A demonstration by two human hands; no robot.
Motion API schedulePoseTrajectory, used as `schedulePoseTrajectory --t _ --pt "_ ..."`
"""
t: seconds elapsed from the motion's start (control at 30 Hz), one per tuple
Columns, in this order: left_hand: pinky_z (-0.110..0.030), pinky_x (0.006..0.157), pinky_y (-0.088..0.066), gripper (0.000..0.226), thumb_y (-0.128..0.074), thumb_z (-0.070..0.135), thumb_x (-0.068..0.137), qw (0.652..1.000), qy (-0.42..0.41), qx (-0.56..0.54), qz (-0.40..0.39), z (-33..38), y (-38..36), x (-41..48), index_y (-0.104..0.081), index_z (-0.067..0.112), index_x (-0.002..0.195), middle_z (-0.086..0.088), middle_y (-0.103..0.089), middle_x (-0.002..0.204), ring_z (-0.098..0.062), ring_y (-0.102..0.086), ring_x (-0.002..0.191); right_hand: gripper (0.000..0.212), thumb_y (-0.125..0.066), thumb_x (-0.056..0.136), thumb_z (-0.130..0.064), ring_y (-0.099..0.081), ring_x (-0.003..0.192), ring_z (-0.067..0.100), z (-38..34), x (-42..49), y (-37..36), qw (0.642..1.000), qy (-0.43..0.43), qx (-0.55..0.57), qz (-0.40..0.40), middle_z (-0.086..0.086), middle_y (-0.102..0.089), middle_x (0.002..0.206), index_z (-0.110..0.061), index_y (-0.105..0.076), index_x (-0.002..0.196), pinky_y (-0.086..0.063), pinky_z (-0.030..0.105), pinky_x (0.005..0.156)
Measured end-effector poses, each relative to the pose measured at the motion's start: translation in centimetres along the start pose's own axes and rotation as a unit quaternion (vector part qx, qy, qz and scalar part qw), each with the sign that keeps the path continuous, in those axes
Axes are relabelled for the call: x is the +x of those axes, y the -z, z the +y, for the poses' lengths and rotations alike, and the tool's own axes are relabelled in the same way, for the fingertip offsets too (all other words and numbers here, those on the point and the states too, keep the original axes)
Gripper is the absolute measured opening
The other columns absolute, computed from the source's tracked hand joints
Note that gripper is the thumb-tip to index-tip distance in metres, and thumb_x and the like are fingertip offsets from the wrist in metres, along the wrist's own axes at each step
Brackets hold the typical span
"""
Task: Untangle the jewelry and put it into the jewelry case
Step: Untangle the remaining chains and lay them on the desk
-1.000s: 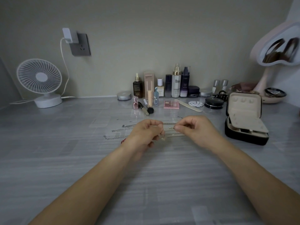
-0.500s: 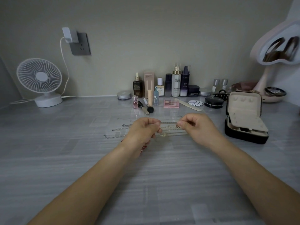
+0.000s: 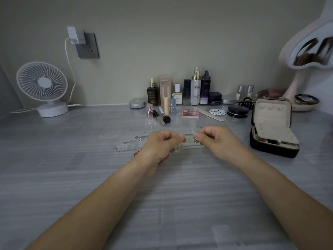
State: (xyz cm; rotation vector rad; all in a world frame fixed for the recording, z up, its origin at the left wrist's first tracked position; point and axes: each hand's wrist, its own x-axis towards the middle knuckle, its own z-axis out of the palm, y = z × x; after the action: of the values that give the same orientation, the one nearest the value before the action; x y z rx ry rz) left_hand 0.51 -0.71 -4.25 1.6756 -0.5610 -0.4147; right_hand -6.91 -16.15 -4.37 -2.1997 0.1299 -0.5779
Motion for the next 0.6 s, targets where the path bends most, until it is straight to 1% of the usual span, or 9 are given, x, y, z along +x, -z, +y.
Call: schedulePoseTrajectory --t 0.1,0.17,0.27,0.33,0.43,0.5,0.6 --pt "-0.026 0.052 -0.027 0.027 -0.064 0.034 0.084 1.000 -0.001 -0.014 -0.003 -0.18 0.00 0.06 -0.070 0.026 0.059 -0.002 -0.050 0.064 -0.014 -0.038 0.058 0.025 -0.058 0.089 -0.026 -0.043 0.049 -0.002 0.10 0.01 -0.09 1.000 0.006 -0.004 -0.013 -0.008 -0.051 0.057 -0.028 -0.058 0.064 -0.037 0.016 0.054" --pt "-0.026 0.052 -0.028 0.029 -0.063 0.034 0.085 1.000 0.002 -0.017 -0.006 -0.23 -0.03 0.11 -0.071 0.026 0.058 0.001 -0.048 0.061 -0.013 -0.039 0.058 0.027 -0.057 0.089 -0.026 -0.043 0.048 -0.002 0.19 0.02 -0.15 1.000 0.010 -0.011 -0.014 -0.010 -0.049 0.055 -0.029 -0.057 0.062 -0.037 0.016 0.053" --pt "-0.024 0.050 -0.031 0.028 -0.060 0.032 0.088 1.000 0.002 -0.023 -0.013 -0.27 -0.11 0.23 -0.068 0.020 0.064 0.004 -0.045 0.057 -0.010 -0.040 0.056 0.029 -0.055 0.090 -0.025 -0.046 0.048 -0.005 0.23 0.01 -0.18 1.000 0.011 -0.020 -0.013 -0.011 -0.049 0.053 -0.029 -0.056 0.062 -0.036 0.014 0.053" --pt "-0.020 0.048 -0.032 0.027 -0.059 0.030 0.089 0.999 0.003 -0.028 -0.014 -0.22 -0.19 0.22 -0.066 0.018 0.065 0.005 -0.044 0.055 -0.008 -0.040 0.054 0.029 -0.054 0.091 -0.025 -0.047 0.049 -0.006 0.22 0.01 -0.23 0.999 0.012 -0.025 -0.017 -0.011 -0.050 0.056 -0.028 -0.056 0.063 -0.036 0.016 0.054" --pt "-0.020 0.049 -0.033 0.028 -0.058 0.031 0.089 0.999 0.011 -0.035 -0.014 -0.16 -0.24 0.26 -0.064 0.016 0.067 0.004 -0.044 0.056 -0.008 -0.041 0.054 0.028 -0.054 0.091 -0.025 -0.046 0.047 -0.006 0.14 -0.06 -0.28 0.999 0.016 -0.025 -0.019 -0.010 -0.048 0.054 -0.029 -0.056 0.063 -0.035 0.010 0.051" --pt "-0.021 0.050 -0.033 0.028 -0.058 0.032 0.089 0.999 0.015 -0.037 -0.016 -0.15 -0.26 0.26 -0.064 0.015 0.067 0.004 -0.044 0.057 -0.009 -0.041 0.054 0.027 -0.054 0.091 -0.026 -0.045 0.049 -0.001 0.12 -0.13 -0.29 0.999 0.016 -0.023 -0.022 -0.010 -0.049 0.056 -0.028 -0.056 0.064 -0.036 0.014 0.053" --pt "-0.022 0.050 -0.032 0.027 -0.058 0.032 0.088 0.999 0.013 -0.036 -0.014 -0.11 -0.22 0.15 -0.064 0.015 0.068 0.004 -0.044 0.057 -0.008 -0.041 0.054 0.025 -0.055 0.090 -0.026 -0.047 0.058 0.007 0.10 -0.14 -0.28 1.000 0.016 -0.017 -0.018 -0.007 -0.053 0.061 -0.029 -0.056 0.065 -0.041 0.027 0.061"
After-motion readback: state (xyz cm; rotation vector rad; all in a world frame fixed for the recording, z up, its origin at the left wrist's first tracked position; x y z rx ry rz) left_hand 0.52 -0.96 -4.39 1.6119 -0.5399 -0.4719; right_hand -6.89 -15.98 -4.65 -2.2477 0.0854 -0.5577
